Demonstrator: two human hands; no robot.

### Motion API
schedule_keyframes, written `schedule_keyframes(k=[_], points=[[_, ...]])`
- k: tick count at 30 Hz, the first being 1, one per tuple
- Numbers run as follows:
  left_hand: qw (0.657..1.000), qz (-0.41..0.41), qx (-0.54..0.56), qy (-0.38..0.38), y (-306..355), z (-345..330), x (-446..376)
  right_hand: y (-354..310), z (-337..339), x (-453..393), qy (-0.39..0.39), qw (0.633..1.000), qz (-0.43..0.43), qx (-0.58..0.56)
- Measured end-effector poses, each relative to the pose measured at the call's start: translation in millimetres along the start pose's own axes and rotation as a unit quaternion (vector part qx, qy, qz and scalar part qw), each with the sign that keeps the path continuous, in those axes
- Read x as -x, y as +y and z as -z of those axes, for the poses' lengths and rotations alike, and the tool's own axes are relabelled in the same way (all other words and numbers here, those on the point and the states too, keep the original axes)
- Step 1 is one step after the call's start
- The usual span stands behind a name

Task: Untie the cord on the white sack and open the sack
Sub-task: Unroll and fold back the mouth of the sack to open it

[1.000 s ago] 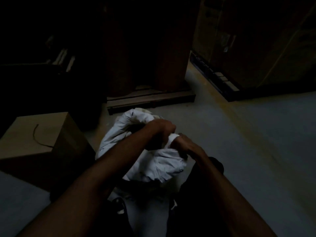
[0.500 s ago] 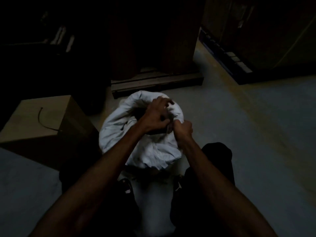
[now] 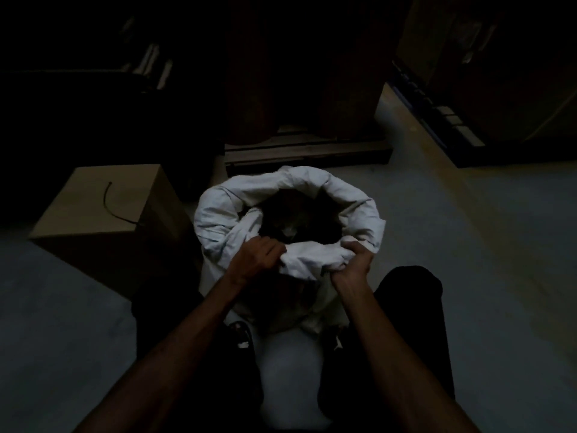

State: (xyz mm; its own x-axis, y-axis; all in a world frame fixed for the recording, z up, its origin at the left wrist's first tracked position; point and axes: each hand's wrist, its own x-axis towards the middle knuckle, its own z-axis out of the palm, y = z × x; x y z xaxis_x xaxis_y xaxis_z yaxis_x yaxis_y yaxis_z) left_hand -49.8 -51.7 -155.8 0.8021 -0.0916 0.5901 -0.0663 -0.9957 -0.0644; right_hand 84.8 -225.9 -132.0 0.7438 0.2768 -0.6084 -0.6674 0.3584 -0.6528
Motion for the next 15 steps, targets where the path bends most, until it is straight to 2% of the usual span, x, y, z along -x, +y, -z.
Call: schedule_keyframes(k=[1, 2, 3, 4, 6, 7, 9, 10, 11, 13, 15], points=[[1.000, 0.017, -0.003, 0.023, -6.6, 4.3, -3.0, 7.8, -6.2, 1.8, 0.019, 1.000, 0.022, 0.011], [0.999, 0.028, -0.010, 0.036, -12.9, 8.4, -5.4, 12.8, -13.3, 7.2, 0.053, 0.994, 0.061, 0.072], [0.999, 0.040, -0.015, 0.034, -17.9, 13.8, -8.0, 15.9, -18.3, 13.8, 0.101, 0.972, 0.129, 0.171], [0.999, 0.035, -0.026, 0.030, -21.6, 18.2, -8.8, 21.6, -18.1, 16.3, 0.110, 0.929, 0.234, 0.265], [0.998, 0.015, -0.046, 0.035, -25.4, 20.5, -7.1, 30.4, -10.3, 25.3, 0.008, 0.793, 0.450, 0.410], [0.999, 0.012, -0.043, 0.031, -23.3, 19.6, -4.6, 30.1, -8.0, 30.4, -0.079, 0.702, 0.516, 0.483], [0.998, 0.011, -0.045, 0.038, -17.4, 17.5, -2.6, 28.1, -6.9, 21.7, -0.205, 0.495, 0.565, 0.627], [0.998, 0.011, -0.047, 0.044, -16.2, 15.2, -1.5, 29.3, -8.1, 17.3, -0.238, 0.426, 0.566, 0.664], [0.997, 0.009, -0.053, 0.054, -16.2, 12.6, 2.0, 33.1, -11.6, 14.3, -0.255, 0.407, 0.561, 0.674], [0.996, 0.007, -0.048, 0.074, -17.7, 11.5, 8.2, 38.0, -20.4, 8.9, -0.270, 0.427, 0.538, 0.675], [0.994, 0.077, -0.038, 0.069, -11.8, 18.5, 7.1, 40.8, -28.5, 2.2, -0.260, 0.429, 0.501, 0.705]])
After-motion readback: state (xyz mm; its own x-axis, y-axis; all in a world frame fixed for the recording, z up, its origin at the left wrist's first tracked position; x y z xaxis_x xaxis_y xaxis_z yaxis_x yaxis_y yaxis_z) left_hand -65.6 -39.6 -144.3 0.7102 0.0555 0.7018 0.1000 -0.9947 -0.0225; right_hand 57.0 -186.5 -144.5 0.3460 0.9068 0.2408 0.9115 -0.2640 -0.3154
